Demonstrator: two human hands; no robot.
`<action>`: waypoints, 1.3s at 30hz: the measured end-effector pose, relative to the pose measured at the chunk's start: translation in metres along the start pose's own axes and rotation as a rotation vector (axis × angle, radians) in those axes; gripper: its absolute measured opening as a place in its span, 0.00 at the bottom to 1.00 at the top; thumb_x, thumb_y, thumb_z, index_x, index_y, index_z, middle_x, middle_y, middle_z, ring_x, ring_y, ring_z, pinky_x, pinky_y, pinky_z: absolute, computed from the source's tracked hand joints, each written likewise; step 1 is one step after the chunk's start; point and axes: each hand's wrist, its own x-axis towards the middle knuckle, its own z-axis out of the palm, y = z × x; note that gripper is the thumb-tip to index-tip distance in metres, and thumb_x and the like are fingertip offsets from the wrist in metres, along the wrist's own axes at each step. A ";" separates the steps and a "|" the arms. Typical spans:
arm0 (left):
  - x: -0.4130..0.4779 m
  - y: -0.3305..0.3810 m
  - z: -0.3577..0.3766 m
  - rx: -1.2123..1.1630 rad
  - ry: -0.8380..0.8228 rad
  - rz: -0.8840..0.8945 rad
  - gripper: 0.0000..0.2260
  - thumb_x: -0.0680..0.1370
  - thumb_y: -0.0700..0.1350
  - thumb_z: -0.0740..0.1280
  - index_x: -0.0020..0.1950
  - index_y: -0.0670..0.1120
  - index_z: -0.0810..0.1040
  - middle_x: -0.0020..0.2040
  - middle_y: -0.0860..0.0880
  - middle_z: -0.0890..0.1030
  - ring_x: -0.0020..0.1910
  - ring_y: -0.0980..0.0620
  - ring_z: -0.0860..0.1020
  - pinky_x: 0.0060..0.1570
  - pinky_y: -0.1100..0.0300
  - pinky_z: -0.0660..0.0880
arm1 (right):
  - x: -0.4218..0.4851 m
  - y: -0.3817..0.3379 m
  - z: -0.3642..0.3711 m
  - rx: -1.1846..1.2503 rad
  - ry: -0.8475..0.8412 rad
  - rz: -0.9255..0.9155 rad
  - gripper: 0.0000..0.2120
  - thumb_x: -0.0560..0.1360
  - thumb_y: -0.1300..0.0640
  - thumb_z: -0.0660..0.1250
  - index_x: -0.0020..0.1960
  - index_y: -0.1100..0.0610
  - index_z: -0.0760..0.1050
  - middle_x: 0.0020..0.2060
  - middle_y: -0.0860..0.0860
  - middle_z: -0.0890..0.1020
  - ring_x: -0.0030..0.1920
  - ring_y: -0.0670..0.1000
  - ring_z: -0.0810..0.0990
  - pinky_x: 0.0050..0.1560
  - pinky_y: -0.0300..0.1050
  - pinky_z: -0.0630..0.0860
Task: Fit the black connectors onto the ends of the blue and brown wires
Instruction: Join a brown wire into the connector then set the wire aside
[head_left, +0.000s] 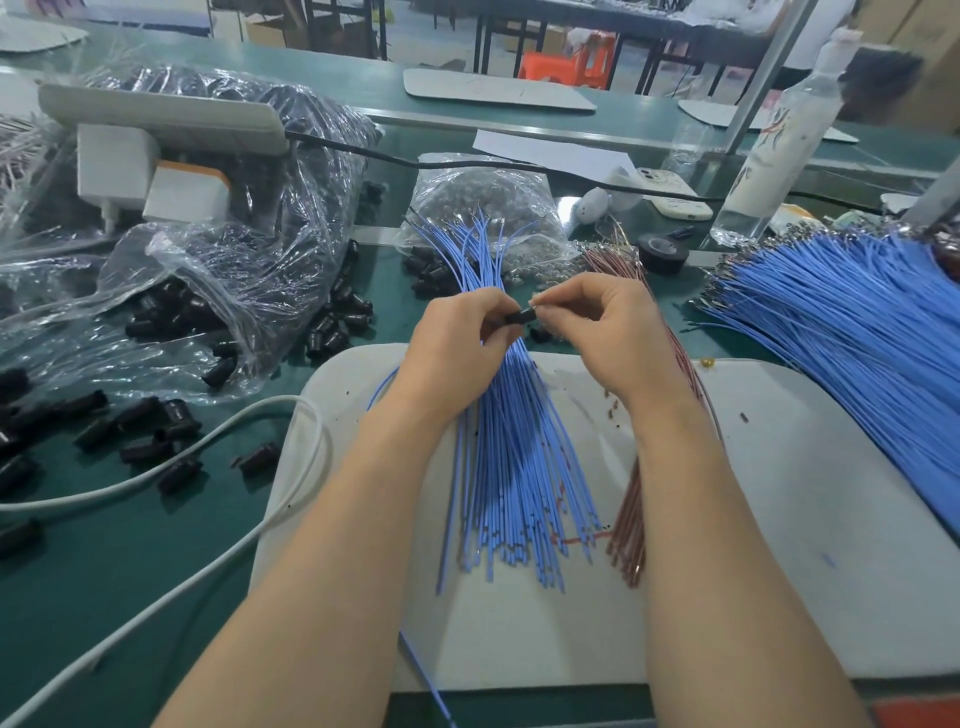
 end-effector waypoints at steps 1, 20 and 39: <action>0.000 0.001 0.000 0.002 0.000 0.007 0.06 0.75 0.39 0.69 0.51 0.45 0.81 0.39 0.52 0.80 0.37 0.56 0.75 0.44 0.63 0.72 | 0.000 0.000 0.000 0.028 -0.010 0.015 0.07 0.72 0.66 0.71 0.43 0.55 0.81 0.37 0.48 0.83 0.38 0.43 0.81 0.46 0.37 0.78; 0.000 0.007 -0.003 -0.068 0.050 0.043 0.05 0.75 0.39 0.69 0.50 0.43 0.81 0.37 0.52 0.79 0.38 0.50 0.77 0.44 0.63 0.73 | 0.002 -0.001 0.013 0.625 0.070 0.282 0.04 0.75 0.64 0.68 0.42 0.60 0.79 0.33 0.51 0.83 0.34 0.45 0.82 0.40 0.35 0.79; 0.001 0.002 0.004 -0.059 0.041 -0.023 0.05 0.75 0.44 0.70 0.48 0.44 0.80 0.37 0.48 0.81 0.35 0.51 0.75 0.42 0.60 0.73 | 0.001 0.001 0.022 0.474 -0.031 0.287 0.06 0.77 0.62 0.66 0.43 0.62 0.79 0.38 0.59 0.82 0.41 0.54 0.81 0.52 0.47 0.80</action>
